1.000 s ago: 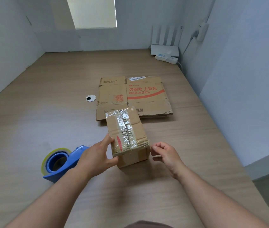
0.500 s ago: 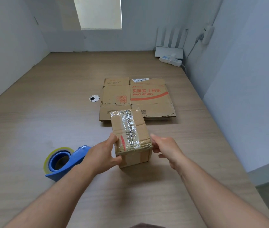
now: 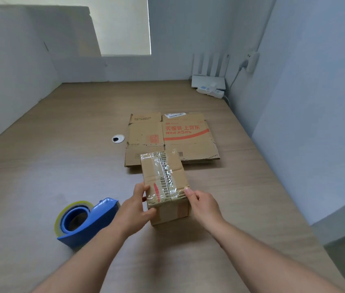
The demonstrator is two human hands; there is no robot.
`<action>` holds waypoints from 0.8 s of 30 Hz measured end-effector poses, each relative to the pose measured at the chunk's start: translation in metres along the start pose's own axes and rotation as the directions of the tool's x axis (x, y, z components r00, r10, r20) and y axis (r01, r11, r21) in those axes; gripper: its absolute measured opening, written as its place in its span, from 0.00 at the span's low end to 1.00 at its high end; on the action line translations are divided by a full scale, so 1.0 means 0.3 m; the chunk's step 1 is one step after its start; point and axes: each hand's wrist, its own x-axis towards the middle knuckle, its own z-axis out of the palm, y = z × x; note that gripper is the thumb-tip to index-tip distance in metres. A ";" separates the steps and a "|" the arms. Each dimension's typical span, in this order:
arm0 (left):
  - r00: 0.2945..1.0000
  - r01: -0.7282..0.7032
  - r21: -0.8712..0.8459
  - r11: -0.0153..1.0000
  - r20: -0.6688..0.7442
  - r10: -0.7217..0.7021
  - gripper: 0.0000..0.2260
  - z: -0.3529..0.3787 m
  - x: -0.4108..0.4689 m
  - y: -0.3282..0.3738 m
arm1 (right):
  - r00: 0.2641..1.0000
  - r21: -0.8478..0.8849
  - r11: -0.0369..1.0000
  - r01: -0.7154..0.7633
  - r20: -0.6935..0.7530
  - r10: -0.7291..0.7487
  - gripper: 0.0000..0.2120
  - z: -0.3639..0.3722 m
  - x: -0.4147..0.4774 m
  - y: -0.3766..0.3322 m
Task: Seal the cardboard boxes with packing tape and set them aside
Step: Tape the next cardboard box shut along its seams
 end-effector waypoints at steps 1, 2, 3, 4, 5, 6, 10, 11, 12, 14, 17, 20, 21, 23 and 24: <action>1.000 0.013 0.003 1.000 -0.009 -0.013 0.26 0.006 -0.002 0.000 | 1.000 -0.109 0.994 -0.007 0.004 0.007 0.24 0.006 -0.002 -0.008; 1.000 0.022 0.010 1.000 -0.018 -0.022 0.27 0.013 -0.005 0.001 | 1.000 -0.213 0.977 -0.009 0.012 0.012 0.26 0.013 -0.005 -0.017; 0.999 0.029 0.026 0.999 -0.024 -0.029 0.27 0.018 -0.009 0.005 | 1.000 -0.286 0.958 -0.009 0.023 0.016 0.27 0.017 -0.007 -0.026; 0.999 0.030 0.046 0.999 -0.033 -0.028 0.28 0.021 -0.011 0.011 | 0.999 -0.328 0.945 -0.004 0.039 0.018 0.29 0.018 -0.006 -0.034; 0.999 0.034 0.065 0.997 -0.035 -0.032 0.31 0.023 -0.017 0.021 | 0.998 -0.349 0.937 -0.008 0.056 0.030 0.31 0.015 -0.007 -0.042; 0.999 0.034 0.073 0.997 -0.034 -0.032 0.35 0.025 -0.022 0.029 | 0.996 -0.362 0.932 -0.021 0.071 0.050 0.33 0.013 -0.005 -0.047; 0.998 0.002 -0.021 1.000 0.066 -0.001 0.50 0.018 -0.033 0.043 | 0.952 -0.266 0.950 -0.164 0.210 0.223 0.44 -0.010 0.002 -0.082; 0.994 -0.013 -0.084 0.996 0.110 0.022 0.51 0.010 -0.034 0.041 | 0.924 -0.182 0.959 -0.219 0.277 0.264 0.45 -0.021 -0.002 -0.092; 0.989 -0.023 -0.138 0.990 0.142 0.043 0.51 0.001 -0.034 0.038 | 0.897 -0.080 0.959 -0.272 0.339 0.282 0.45 -0.032 -0.006 -0.097; 0.988 0.024 -0.224 0.974 0.156 0.012 0.48 -0.021 -0.030 0.037 | 0.864 0.120 0.916 -0.384 0.396 0.310 0.42 -0.063 -0.008 -0.093; 0.987 0.161 -0.399 0.903 0.064 -0.148 0.44 -0.058 0.014 0.022 | 0.867 0.307 0.830 -0.466 0.344 0.360 0.43 -0.103 0.030 -0.086; 0.970 0.233 -0.497 0.836 0.059 -0.235 0.42 -0.074 0.060 0.021 | 0.906 0.330 0.848 -0.415 0.235 0.352 0.44 -0.102 0.107 -0.113; 0.968 0.241 -0.526 0.816 0.068 -0.242 0.37 -0.070 0.070 0.031 | 0.911 0.310 0.861 -0.403 0.226 0.345 0.45 -0.097 0.122 -0.133; 0.966 0.255 -0.549 0.796 0.111 -0.233 0.28 -0.057 0.080 0.060 | 0.912 0.274 0.880 -0.388 0.255 0.323 0.52 -0.079 0.147 -0.157; 0.965 0.260 -0.540 0.801 0.126 -0.228 0.26 -0.050 0.082 0.074 | 0.913 0.236 0.898 -0.371 0.267 0.308 0.54 -0.075 0.151 -0.163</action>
